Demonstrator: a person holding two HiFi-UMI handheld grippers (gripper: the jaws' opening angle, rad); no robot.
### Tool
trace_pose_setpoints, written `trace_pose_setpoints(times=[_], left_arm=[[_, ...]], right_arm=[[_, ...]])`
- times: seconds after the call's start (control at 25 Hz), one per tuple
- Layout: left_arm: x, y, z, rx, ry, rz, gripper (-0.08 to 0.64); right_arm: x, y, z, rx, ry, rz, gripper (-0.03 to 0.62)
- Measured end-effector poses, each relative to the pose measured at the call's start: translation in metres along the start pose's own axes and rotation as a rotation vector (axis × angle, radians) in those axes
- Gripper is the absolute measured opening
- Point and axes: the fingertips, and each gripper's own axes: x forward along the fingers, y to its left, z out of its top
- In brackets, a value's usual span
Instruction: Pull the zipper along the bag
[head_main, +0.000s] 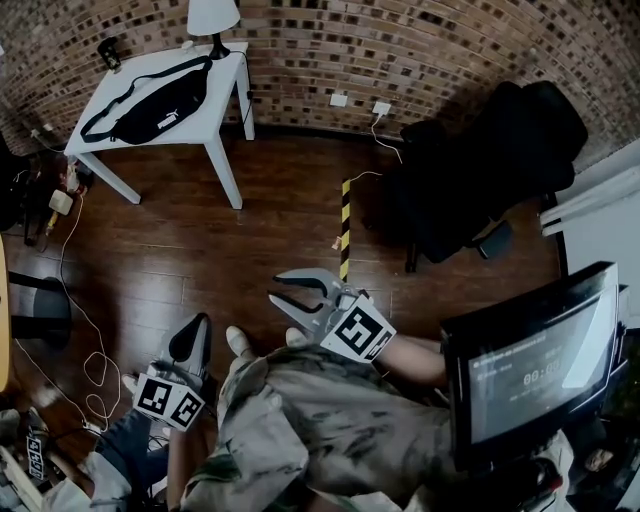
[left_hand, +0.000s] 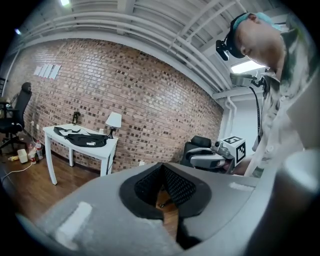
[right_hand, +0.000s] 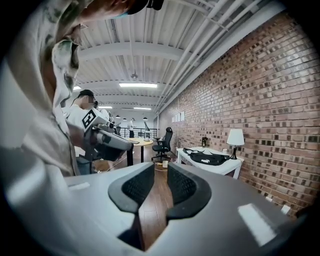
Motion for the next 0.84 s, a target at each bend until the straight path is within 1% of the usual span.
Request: trace_pose_setpoints(times=[0.32,0.52,0.68,0.84], left_arm=[[0.009,-0.003,-0.004,-0.007,0.015,0.026,0.002],[0.020,-0.003,-0.004,-0.007,0.019,0.038,0.002],[0.022,0.013,0.002,-0.011,0.010,0.056,0.002],[0.024,0.040,0.006,-0.029,0.001,0.064,0.002]], right_arm=[[-0.002,-0.006,-0.007,-0.006,0.003,0.036,0.086],[-0.010,-0.018,-0.016,-0.012,0.004,0.036,0.083],[0.002,-0.027,-0.018,0.002,0.015,0.040,0.083],[0.022,-0.035,-0.022,0.003,0.050,0.037,0.083]])
